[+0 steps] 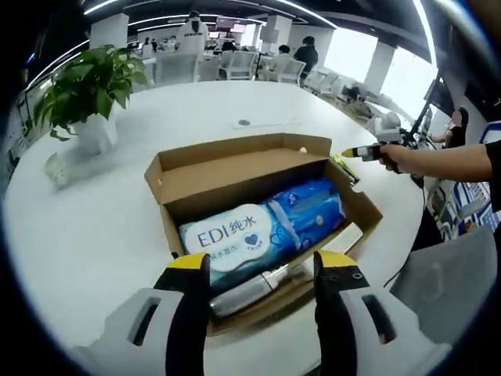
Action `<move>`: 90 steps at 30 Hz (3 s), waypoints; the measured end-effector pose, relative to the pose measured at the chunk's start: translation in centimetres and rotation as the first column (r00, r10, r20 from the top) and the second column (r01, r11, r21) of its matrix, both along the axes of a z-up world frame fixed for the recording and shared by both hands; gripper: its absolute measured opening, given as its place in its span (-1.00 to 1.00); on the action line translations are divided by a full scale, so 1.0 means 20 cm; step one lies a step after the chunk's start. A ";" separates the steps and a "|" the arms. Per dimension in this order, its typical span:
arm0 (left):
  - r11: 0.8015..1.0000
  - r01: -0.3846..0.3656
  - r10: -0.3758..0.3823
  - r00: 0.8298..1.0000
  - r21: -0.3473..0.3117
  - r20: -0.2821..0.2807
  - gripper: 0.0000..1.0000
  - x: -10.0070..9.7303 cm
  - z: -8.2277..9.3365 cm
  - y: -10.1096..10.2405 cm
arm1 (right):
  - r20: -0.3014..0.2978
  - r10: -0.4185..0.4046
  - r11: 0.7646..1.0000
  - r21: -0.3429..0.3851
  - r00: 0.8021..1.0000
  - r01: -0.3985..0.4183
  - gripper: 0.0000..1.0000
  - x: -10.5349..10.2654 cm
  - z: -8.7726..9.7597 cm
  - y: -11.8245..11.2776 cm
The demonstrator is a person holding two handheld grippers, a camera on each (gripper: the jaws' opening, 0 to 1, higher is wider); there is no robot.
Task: Operate the shoe box by opening the lid, removing the specified soft item, and placing it in the target area until the item is outside and the box remains undamaged.
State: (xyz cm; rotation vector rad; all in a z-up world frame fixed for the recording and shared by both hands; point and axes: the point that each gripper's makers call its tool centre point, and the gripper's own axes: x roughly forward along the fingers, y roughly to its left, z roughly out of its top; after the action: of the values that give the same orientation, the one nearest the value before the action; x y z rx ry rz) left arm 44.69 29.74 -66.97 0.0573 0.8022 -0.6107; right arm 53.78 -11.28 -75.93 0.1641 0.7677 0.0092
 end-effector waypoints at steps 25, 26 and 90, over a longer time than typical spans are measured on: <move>0.992 0.114 -0.115 0.993 0.047 0.022 0.21 0.01 -0.06 0.05 | 0.069 0.216 0.976 -0.039 0.974 -0.213 -0.33 -0.17 0.20 0.20; 0.991 0.125 -0.127 0.992 0.053 0.022 0.22 0.01 -0.06 0.05 | 0.068 0.229 0.973 -0.035 0.971 -0.227 -0.29 -0.18 0.20 0.21; 0.641 0.685 -0.701 0.706 0.347 -0.100 0.96 0.15 -0.22 -0.03 | 0.093 0.919 0.394 -0.139 0.384 -0.909 0.87 -0.40 0.47 1.53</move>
State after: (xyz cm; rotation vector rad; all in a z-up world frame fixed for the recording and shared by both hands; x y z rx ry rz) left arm 47.69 29.08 -71.45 0.7572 0.8329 -1.1860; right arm 45.80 19.23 -66.46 -0.3636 0.6085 1.0858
